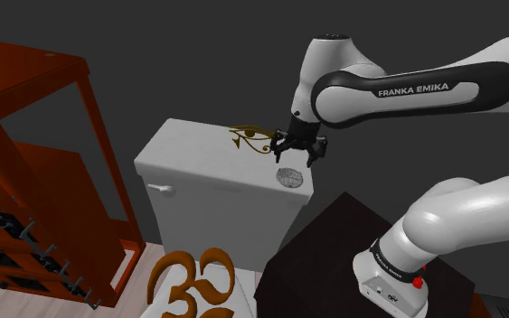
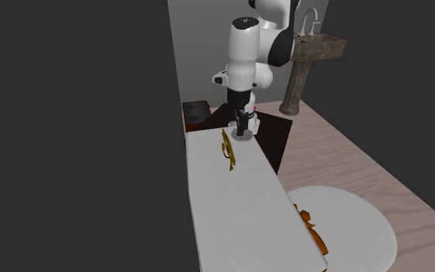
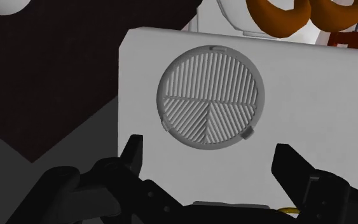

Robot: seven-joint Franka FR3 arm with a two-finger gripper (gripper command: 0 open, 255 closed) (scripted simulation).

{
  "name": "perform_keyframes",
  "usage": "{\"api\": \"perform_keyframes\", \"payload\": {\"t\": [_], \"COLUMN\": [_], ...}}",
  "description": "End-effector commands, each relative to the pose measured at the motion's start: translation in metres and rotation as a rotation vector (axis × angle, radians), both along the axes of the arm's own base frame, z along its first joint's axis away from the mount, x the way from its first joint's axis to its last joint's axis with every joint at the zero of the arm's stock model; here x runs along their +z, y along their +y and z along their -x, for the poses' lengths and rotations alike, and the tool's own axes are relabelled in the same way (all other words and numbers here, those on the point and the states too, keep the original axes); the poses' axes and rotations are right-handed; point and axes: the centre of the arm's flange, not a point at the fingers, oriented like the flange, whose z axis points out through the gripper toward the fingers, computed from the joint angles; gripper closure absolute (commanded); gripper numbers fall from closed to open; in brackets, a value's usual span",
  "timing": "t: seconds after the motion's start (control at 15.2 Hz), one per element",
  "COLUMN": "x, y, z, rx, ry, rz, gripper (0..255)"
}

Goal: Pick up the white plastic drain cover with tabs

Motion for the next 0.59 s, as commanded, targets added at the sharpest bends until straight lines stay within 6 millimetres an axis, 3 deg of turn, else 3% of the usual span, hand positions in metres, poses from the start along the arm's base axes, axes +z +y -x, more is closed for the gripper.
{"api": "perform_keyframes", "payload": {"t": [0.0,0.26,0.33,0.53], "x": [-0.011,-0.024,-0.024,-0.024], "y": [0.001,0.001,0.001,0.001], "z": [-0.001,-0.001,-0.001,-0.001], "rx": [-0.004,-0.004,-0.004,-0.004], "ry": [0.000,0.000,0.000,0.000], "rz": [0.000,0.000,0.000,0.000], "gripper": [0,0,255,255]}}
